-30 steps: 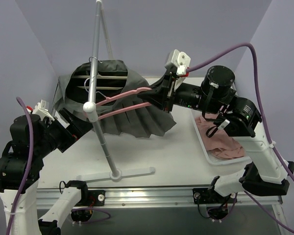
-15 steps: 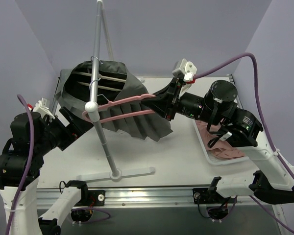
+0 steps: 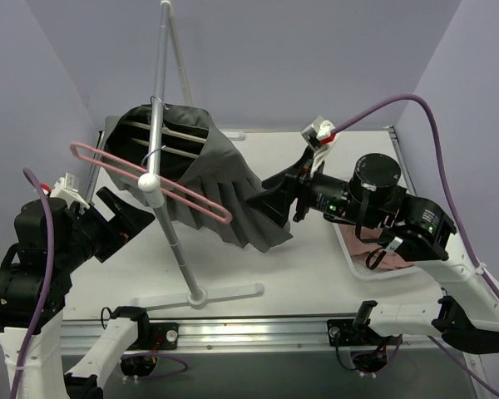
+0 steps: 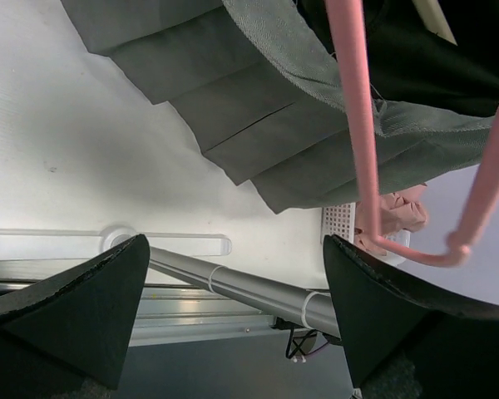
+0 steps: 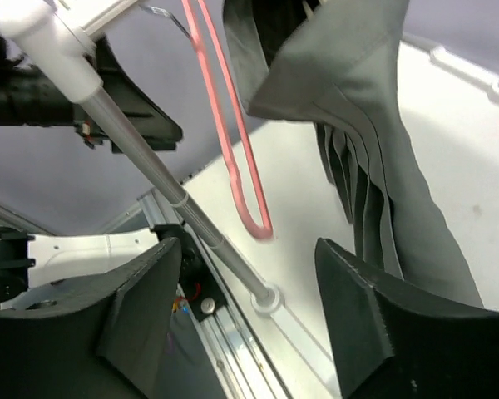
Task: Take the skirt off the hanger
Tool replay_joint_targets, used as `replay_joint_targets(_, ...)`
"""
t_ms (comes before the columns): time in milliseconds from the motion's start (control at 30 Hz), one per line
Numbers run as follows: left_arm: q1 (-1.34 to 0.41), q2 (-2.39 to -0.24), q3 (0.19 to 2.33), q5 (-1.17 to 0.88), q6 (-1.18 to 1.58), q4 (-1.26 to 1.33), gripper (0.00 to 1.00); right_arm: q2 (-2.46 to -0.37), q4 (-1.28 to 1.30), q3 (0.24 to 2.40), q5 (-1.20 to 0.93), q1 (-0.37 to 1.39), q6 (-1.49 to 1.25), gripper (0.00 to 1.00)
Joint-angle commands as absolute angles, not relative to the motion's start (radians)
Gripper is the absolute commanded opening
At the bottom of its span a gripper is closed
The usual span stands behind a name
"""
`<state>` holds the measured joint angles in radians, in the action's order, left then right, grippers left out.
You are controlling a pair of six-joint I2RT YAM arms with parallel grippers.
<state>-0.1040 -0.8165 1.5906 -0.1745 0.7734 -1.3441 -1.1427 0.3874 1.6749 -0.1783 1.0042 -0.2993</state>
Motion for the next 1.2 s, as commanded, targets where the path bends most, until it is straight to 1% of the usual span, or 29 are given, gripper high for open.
replay_joint_targets(0,-0.107,-0.796,1.628,-0.143,0.778,-1.37,0.94,-1.169,0.494,1.732,-0.127,1.011,-0.397,0.62)
replay_joint_targets(33,-0.107,-0.79,1.628,-0.137,0.779,-1.373,0.95,-1.172,0.532,1.741,-0.102,1.011,-0.406,0.73)
replay_joint_targets(67,-0.107,-0.784,1.626,-0.124,0.779,-1.379,0.95,-1.175,0.551,1.752,-0.083,1.011,-0.417,0.8)
replay_joint_targets(100,-0.107,-0.769,1.625,-0.121,0.778,-1.381,0.95,-1.177,0.567,1.775,-0.059,1.011,-0.429,0.94)
replay_joint_targets(133,-0.107,-0.762,1.62,-0.117,0.779,-1.381,0.95,-1.178,0.612,1.788,0.019,1.009,-0.436,1.0)
replay_joint_targets(233,-0.107,-0.73,1.605,-0.098,0.769,-1.384,0.95,-1.192,0.661,1.842,0.164,1.006,-0.402,1.0)
replay_joint_targets(333,-0.107,-0.712,1.591,-0.091,0.752,-1.399,0.95,-1.242,0.661,1.916,0.175,0.991,-0.292,1.0)
replay_joint_targets(433,-0.109,-0.709,1.606,-0.087,0.73,-1.42,0.95,-1.331,0.663,2.0,0.121,0.948,-0.159,1.0)
replay_joint_targets(500,-0.109,-0.706,1.617,-0.078,0.712,-1.427,0.96,-1.397,0.666,2.032,0.033,0.899,-0.114,0.98)
replay_joint_targets(533,-0.109,-0.706,1.617,-0.078,0.707,-1.431,0.96,-1.417,0.666,2.058,0.011,0.841,-0.098,0.98)
replay_joint_targets(600,-0.109,-0.706,1.612,-0.083,0.7,-1.433,0.96,-1.483,0.678,2.091,-0.112,0.773,-0.072,1.0)
replay_joint_targets(633,-0.109,-0.706,1.609,-0.087,0.698,-1.433,0.96,-1.508,0.698,2.112,-0.144,0.697,-0.074,0.99)
replay_joint_targets(667,-0.109,-0.703,1.603,-0.09,0.695,-1.433,0.96,-1.547,0.704,2.143,-0.217,0.666,-0.074,0.97)
replay_joint_targets(700,-0.109,-0.701,1.589,-0.097,0.695,-1.43,0.96,-1.555,0.693,2.148,-0.257,0.641,-0.066,0.93)
replay_joint_targets(733,-0.109,-0.7,1.582,-0.104,0.692,-1.425,0.96,-1.568,0.683,2.146,-0.287,0.618,-0.061,0.91)
replay_joint_targets(800,-0.109,-0.69,1.559,-0.112,0.687,-1.422,0.96,-1.571,0.654,2.149,-0.39,0.612,-0.023,0.9)
replay_joint_targets(900,-0.107,-0.689,1.552,-0.114,0.669,-1.427,0.96,-1.569,0.628,2.149,-0.478,0.607,-0.012,0.9)
replay_joint_targets(1033,-0.107,-0.696,1.555,-0.11,0.64,-1.428,0.96,-1.548,0.615,2.143,-0.503,0.607,-0.011,0.88)
replay_joint_targets(1167,-0.109,-0.706,1.537,-0.123,0.632,-1.411,0.96,-1.51,0.65,2.129,-0.373,0.609,-0.011,0.88)
